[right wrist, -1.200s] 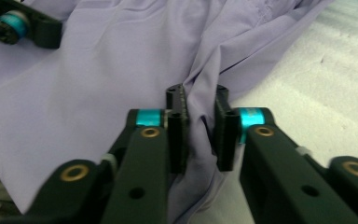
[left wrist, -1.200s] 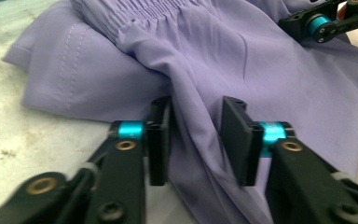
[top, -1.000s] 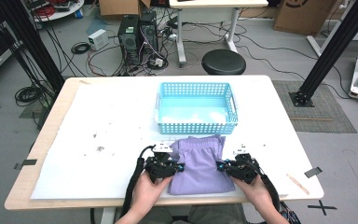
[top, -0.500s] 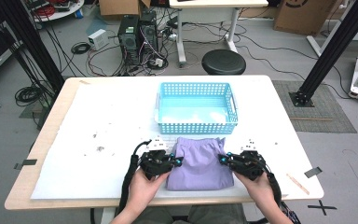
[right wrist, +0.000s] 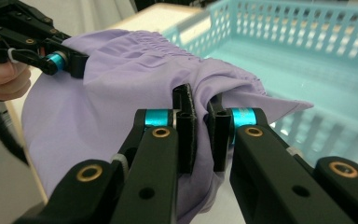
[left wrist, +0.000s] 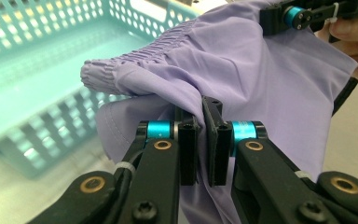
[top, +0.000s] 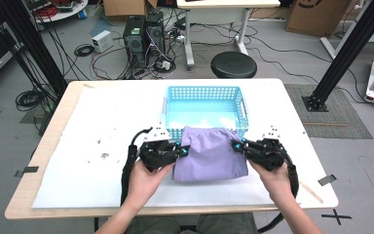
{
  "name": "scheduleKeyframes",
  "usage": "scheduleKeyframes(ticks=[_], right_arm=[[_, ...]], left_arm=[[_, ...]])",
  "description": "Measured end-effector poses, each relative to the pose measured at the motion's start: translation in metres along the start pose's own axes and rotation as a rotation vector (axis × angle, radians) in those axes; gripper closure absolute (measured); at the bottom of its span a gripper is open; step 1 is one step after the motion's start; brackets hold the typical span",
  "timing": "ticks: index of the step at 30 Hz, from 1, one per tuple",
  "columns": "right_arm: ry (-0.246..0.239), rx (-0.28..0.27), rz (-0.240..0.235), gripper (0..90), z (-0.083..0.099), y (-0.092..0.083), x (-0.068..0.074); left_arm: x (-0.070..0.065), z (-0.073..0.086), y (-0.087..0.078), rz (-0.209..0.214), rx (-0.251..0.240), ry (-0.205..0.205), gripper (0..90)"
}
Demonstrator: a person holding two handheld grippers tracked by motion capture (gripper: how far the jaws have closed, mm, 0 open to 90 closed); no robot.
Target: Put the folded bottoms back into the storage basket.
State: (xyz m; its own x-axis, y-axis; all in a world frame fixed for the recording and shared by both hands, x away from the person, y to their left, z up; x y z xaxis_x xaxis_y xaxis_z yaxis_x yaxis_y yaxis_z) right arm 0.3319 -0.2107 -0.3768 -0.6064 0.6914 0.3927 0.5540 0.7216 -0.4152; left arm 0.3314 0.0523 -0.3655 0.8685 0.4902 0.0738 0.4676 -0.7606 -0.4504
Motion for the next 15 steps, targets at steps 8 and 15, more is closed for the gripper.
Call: scheduleKeyframes(ticks=[8,15], right_arm=[[-0.048,-0.045,0.054,85.5,-0.045,0.014,-0.009],[-0.068,-0.052,0.09,85.5,-0.074,0.037,-0.027]], left_arm=[[0.04,-0.032,0.005,-0.059,-0.017,0.031,85.2],[0.077,-0.045,0.02,-0.106,-0.033,0.042,85.3]])
Point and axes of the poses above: each handheld gripper's, and its own axes: y roughly forward along the jaws, z roughly out of its underside, x roughly to its left, the point moved 5 cm from there along y, roughly forward along the jaws, and after that the axes turned 13 degrees about y, right-handed, at the moved point
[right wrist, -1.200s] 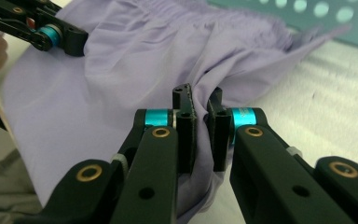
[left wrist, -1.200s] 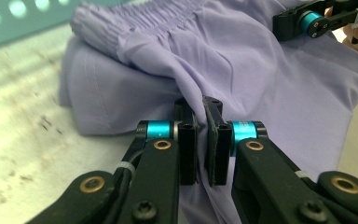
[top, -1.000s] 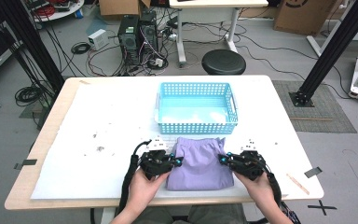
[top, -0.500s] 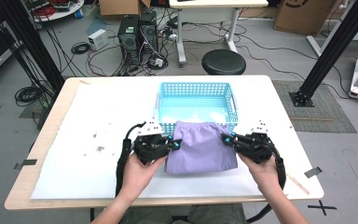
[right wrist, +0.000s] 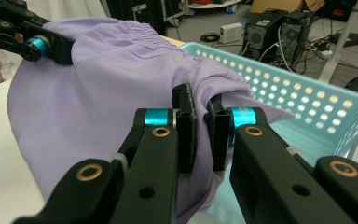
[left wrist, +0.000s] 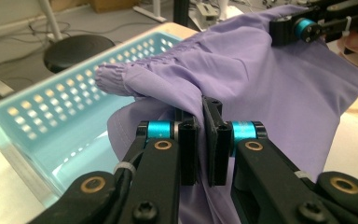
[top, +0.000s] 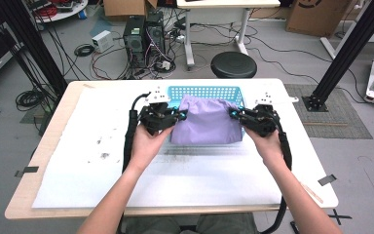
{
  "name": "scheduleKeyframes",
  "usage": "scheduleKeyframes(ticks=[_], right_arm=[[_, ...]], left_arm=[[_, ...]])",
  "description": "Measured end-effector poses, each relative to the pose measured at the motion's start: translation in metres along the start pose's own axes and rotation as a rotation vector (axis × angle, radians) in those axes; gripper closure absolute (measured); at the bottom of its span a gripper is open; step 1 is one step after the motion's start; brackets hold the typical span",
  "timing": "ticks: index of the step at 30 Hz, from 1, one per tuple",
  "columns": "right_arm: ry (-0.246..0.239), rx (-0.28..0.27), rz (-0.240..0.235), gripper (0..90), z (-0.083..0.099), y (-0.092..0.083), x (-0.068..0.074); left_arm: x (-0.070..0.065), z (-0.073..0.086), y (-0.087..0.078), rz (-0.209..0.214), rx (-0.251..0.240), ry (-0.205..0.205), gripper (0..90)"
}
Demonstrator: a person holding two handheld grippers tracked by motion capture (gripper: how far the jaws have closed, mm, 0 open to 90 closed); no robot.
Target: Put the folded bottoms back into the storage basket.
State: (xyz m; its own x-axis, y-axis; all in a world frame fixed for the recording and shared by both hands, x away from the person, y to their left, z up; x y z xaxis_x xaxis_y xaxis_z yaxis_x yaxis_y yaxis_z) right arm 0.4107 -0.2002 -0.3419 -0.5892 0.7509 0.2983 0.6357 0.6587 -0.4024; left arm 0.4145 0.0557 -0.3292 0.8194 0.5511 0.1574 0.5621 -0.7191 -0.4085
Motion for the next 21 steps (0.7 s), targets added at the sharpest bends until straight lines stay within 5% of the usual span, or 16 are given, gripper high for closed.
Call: scheduleKeyframes(ticks=[12,21], right_arm=[[0.021,0.011,0.055,85.5,-0.026,0.035,-0.03],[0.01,0.022,0.106,85.3,-0.03,0.061,-0.052]], left_arm=[[0.039,-0.01,0.033,-0.041,-0.008,0.015,85.4],[0.058,0.001,0.059,-0.057,0.024,0.014,85.3]])
Point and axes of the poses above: each handheld gripper's, and its own axes: y roughly forward along the jaws, z roughly out of its underside, x roughly to its left, the point moved 5 cm from there along y, roughly forward along the jaws, and after that the axes turned 13 degrees about y, right-handed, at the moved point
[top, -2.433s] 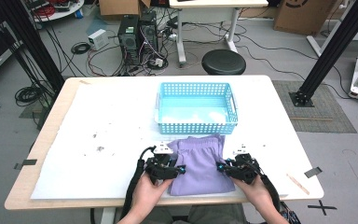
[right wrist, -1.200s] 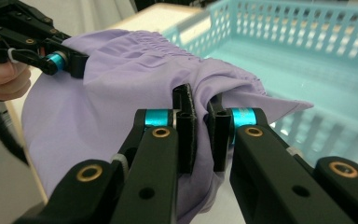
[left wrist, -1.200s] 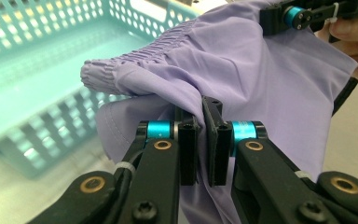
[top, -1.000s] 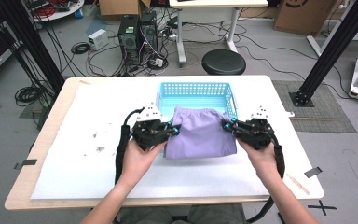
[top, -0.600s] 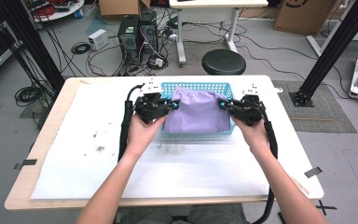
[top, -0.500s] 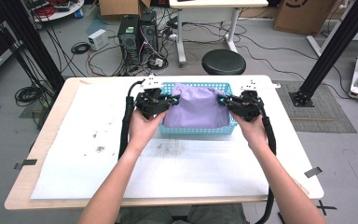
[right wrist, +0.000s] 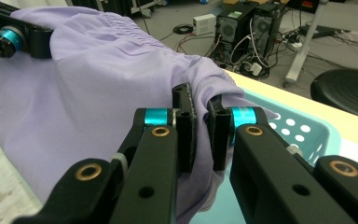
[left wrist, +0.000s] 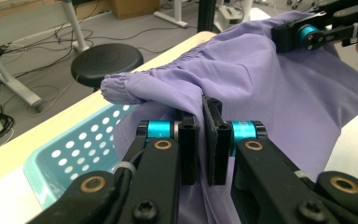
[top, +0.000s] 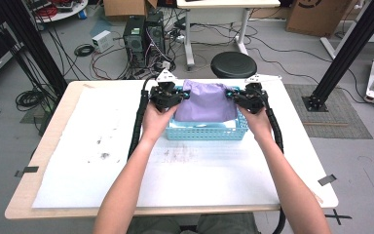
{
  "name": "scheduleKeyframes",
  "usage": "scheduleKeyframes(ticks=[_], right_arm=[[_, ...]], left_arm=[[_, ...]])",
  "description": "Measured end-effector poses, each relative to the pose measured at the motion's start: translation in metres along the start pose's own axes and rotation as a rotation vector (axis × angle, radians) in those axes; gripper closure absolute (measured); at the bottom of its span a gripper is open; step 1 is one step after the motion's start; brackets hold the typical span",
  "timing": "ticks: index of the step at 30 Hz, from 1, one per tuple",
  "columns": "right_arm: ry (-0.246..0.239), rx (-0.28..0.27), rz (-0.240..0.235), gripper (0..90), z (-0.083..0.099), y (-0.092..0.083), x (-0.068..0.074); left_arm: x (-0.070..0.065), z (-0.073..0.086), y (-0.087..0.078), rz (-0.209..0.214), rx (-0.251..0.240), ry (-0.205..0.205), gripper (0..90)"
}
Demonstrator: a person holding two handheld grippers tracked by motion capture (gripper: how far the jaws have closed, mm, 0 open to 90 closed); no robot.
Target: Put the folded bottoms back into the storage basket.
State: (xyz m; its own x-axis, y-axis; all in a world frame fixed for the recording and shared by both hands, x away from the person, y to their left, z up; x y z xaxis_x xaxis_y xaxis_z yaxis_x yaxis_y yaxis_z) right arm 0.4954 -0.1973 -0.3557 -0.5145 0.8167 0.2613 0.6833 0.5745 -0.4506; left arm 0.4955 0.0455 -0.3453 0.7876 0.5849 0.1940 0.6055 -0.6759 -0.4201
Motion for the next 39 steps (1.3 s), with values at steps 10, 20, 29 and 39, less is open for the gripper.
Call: scheduleKeyframes(ticks=[10,20,29,39], right_arm=[[0.002,0.027,0.1,57.8,0.008,0.022,-0.015],[0.022,-0.036,0.107,42.2,0.015,-0.013,-0.028],[-0.008,-0.072,0.063,39.6,0.051,-0.055,-0.02],[0.0,-0.095,0.028,35.7,0.092,-0.088,-0.015]], left_arm=[[0.014,0.025,0.019,-0.075,0.045,-0.066,54.9],[0.02,0.048,-0.029,-0.123,-0.013,-0.055,40.7],[-0.009,0.073,-0.079,-0.121,-0.044,-0.008,37.7],[-0.046,0.105,-0.119,-0.131,-0.079,0.01,31.3]])
Point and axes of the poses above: each handheld gripper's, and its own axes: y roughly forward along the jaws, z roughly out of its underside, x roughly to its left, the point moved 5 cm from there along y, roughly forward along the jaws, and after that the axes turned 13 degrees about y, right-handed, at the moved point
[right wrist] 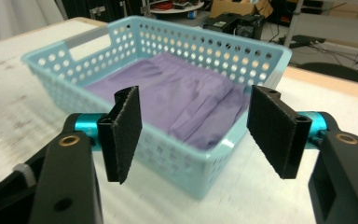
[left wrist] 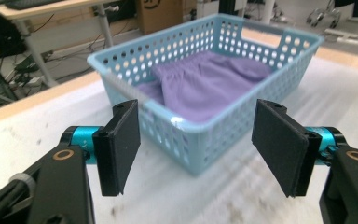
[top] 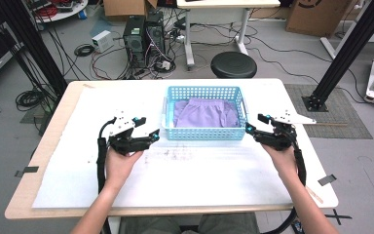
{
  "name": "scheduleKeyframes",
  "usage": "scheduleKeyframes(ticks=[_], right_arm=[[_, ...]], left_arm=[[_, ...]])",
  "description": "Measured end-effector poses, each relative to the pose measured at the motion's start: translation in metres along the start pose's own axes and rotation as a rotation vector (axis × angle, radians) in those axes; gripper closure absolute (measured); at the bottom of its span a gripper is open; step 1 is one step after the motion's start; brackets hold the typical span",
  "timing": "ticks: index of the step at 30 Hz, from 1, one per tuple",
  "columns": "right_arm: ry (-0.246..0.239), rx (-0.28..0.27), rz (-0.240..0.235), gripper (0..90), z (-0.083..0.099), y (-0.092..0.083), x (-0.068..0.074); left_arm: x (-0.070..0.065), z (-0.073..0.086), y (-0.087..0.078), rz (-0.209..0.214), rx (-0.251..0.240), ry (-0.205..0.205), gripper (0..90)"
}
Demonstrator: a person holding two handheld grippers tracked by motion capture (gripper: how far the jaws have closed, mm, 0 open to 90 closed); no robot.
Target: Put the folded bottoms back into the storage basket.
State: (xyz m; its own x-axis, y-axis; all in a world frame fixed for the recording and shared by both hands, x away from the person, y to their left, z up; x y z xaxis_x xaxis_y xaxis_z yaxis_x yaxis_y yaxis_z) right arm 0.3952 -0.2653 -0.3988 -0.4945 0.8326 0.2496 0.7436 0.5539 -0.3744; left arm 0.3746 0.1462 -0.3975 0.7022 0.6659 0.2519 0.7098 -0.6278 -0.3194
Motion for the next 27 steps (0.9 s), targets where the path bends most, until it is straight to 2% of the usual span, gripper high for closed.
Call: scheduleKeyframes(ticks=[6,10,16,27], right_arm=[[-0.017,0.003,0.016,34.9,0.023,-0.002,0.002],[-0.032,-0.002,0.022,34.7,0.027,-0.004,0.0],[-0.029,-0.003,0.033,34.5,0.031,-0.004,-0.004],[-0.036,0.009,0.034,34.5,0.033,-0.001,-0.002]], left_arm=[[-0.011,0.013,-0.008,-0.003,-0.01,0.005,30.1],[-0.014,0.019,-0.009,-0.001,-0.008,0.002,30.1],[-0.013,0.026,-0.008,-0.001,0.001,-0.009,30.1],[-0.012,0.028,-0.009,-0.002,0.005,-0.01,30.1]])
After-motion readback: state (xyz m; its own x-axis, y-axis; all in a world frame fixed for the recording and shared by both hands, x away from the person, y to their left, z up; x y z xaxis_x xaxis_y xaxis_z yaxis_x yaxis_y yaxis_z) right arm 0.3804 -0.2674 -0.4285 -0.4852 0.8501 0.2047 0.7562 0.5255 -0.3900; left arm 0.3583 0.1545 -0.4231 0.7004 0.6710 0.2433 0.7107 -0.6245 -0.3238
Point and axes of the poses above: each handheld gripper's, and its own axes: y roughly forward along the jaws, z roughly out of its underside, x roughly to its left, the point moved 5 cm from there along y, roughly forward along the jaws, and after that the axes turned 13 degrees about y, right-handed, at the moved point
